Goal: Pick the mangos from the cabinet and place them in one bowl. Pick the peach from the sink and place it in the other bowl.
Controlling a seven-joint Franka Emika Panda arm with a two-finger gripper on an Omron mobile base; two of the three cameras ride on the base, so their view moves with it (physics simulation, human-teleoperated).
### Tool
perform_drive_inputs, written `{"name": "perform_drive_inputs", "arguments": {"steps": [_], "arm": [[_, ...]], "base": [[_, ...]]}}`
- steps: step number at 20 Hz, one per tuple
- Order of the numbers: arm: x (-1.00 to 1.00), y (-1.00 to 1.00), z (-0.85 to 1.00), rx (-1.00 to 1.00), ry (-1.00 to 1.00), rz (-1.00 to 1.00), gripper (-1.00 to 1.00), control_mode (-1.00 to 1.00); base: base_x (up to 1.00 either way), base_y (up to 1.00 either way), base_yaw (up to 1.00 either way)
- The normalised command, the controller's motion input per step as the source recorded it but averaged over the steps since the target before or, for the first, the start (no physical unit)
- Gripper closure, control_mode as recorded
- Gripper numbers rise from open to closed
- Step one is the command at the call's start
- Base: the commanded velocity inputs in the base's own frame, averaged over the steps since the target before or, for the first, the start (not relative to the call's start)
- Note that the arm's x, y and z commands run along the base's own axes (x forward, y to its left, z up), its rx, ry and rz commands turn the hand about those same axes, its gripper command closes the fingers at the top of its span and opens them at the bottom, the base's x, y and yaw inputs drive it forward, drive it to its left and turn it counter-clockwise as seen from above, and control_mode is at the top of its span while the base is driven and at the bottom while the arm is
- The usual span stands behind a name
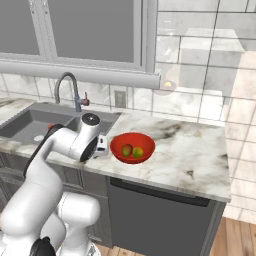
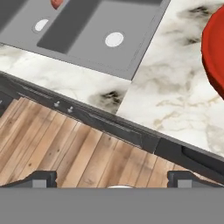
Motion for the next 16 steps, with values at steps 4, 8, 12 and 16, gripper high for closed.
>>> {"name": "perform_drive_inputs", "arguments": {"steps": [4,8,12,16], "arm": [[0.0,0.0,0.0,0.0,0.0,0.0,-1.0,1.0],[0.0,0.0,0.0,0.0,0.0,0.0,-1.0,1.0],[0.0,0.0,0.0,0.0,0.0,0.0,-1.0,1.0],[0.0,0.0,0.0,0.0,0.0,0.0,-1.0,1.0]], "base": [[-0.34,0.2,0.0],[-0.43,0.26,0.0],[-0.1,0.23,0.0],[0.01,0.39,0.01]]}}
